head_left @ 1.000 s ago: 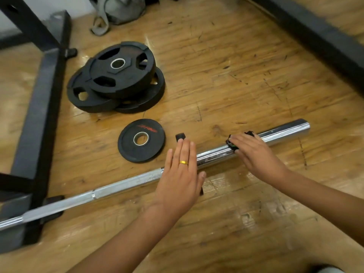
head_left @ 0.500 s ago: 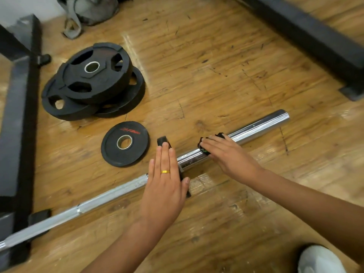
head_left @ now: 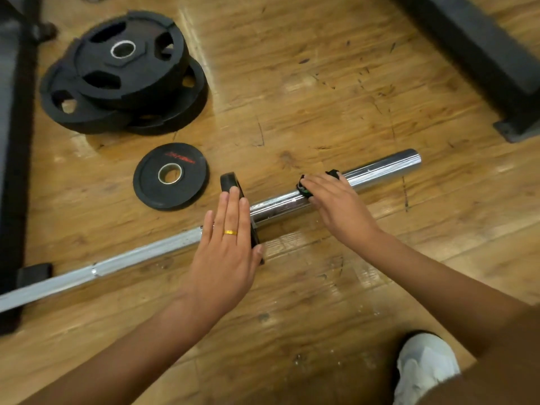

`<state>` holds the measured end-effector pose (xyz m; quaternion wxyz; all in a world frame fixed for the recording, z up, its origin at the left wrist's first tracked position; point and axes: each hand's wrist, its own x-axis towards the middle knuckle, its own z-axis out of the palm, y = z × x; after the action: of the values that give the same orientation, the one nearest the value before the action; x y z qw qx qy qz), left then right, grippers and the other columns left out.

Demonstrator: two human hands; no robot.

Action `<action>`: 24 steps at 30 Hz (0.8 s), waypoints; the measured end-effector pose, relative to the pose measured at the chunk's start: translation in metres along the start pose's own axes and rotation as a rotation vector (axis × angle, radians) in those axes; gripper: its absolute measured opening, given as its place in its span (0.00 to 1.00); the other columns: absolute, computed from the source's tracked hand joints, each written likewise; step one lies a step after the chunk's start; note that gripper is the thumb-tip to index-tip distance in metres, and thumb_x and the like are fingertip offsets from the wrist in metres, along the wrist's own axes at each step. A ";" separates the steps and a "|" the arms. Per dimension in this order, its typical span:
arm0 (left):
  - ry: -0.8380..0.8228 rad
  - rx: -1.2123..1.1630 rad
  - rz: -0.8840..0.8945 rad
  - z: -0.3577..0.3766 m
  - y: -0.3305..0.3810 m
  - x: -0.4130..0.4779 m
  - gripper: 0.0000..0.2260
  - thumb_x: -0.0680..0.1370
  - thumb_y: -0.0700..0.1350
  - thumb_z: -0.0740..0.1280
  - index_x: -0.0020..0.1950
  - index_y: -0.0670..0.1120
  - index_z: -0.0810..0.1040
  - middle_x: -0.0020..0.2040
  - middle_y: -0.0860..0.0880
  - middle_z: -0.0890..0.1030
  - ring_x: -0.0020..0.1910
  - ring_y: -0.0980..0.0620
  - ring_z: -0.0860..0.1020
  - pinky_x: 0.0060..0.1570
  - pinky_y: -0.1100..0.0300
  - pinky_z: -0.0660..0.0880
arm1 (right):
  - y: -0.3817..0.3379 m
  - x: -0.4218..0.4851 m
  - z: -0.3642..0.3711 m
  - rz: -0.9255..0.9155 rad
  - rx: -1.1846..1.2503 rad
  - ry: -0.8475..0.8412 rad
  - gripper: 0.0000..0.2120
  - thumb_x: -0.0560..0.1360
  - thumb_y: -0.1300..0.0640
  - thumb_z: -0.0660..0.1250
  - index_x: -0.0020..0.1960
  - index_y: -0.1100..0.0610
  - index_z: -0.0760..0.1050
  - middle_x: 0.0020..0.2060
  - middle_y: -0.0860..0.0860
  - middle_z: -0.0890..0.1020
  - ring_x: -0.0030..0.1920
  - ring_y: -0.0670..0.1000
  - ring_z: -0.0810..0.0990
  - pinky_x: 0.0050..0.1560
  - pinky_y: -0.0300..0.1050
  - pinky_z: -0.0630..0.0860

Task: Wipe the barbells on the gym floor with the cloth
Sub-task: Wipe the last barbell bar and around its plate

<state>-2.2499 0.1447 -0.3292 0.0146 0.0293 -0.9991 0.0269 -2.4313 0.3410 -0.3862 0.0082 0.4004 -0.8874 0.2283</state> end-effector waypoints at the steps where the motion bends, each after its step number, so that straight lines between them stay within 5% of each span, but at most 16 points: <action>1: 0.007 0.006 0.008 0.000 0.000 -0.001 0.32 0.83 0.54 0.50 0.80 0.33 0.52 0.81 0.34 0.49 0.81 0.37 0.49 0.77 0.39 0.54 | -0.005 -0.003 0.001 0.018 0.004 0.014 0.19 0.81 0.59 0.60 0.71 0.59 0.74 0.68 0.55 0.78 0.71 0.57 0.73 0.75 0.59 0.59; 5: 0.019 -0.005 -0.018 -0.005 -0.009 0.000 0.32 0.84 0.54 0.49 0.80 0.33 0.50 0.82 0.35 0.48 0.81 0.39 0.47 0.78 0.40 0.51 | -0.015 -0.014 0.009 -0.094 -0.028 -0.020 0.22 0.80 0.63 0.66 0.73 0.60 0.71 0.71 0.56 0.74 0.74 0.58 0.69 0.75 0.59 0.57; 12: -0.015 -0.174 -0.073 0.002 -0.011 0.000 0.32 0.84 0.55 0.47 0.81 0.37 0.44 0.82 0.39 0.43 0.82 0.44 0.42 0.78 0.45 0.46 | -0.010 -0.009 0.002 0.011 -0.026 0.025 0.18 0.82 0.60 0.61 0.72 0.59 0.73 0.69 0.54 0.77 0.72 0.57 0.72 0.76 0.57 0.57; 18: 0.023 -0.172 -0.073 0.005 -0.004 -0.006 0.32 0.84 0.54 0.49 0.81 0.36 0.45 0.82 0.37 0.45 0.82 0.41 0.44 0.78 0.43 0.49 | -0.015 -0.011 0.006 -0.150 -0.076 -0.029 0.20 0.81 0.61 0.64 0.73 0.59 0.72 0.70 0.54 0.76 0.73 0.55 0.71 0.76 0.57 0.59; 24: 0.040 -0.151 -0.085 0.005 0.004 -0.012 0.31 0.84 0.51 0.52 0.80 0.34 0.47 0.82 0.35 0.46 0.81 0.39 0.45 0.77 0.42 0.52 | -0.007 -0.020 0.004 0.100 -0.021 0.107 0.18 0.82 0.60 0.60 0.72 0.58 0.73 0.69 0.52 0.77 0.72 0.53 0.70 0.79 0.55 0.54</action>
<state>-2.2381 0.1489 -0.3350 0.0380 0.0701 -0.9956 -0.0484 -2.4124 0.3492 -0.3914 0.0485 0.3428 -0.9070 0.2400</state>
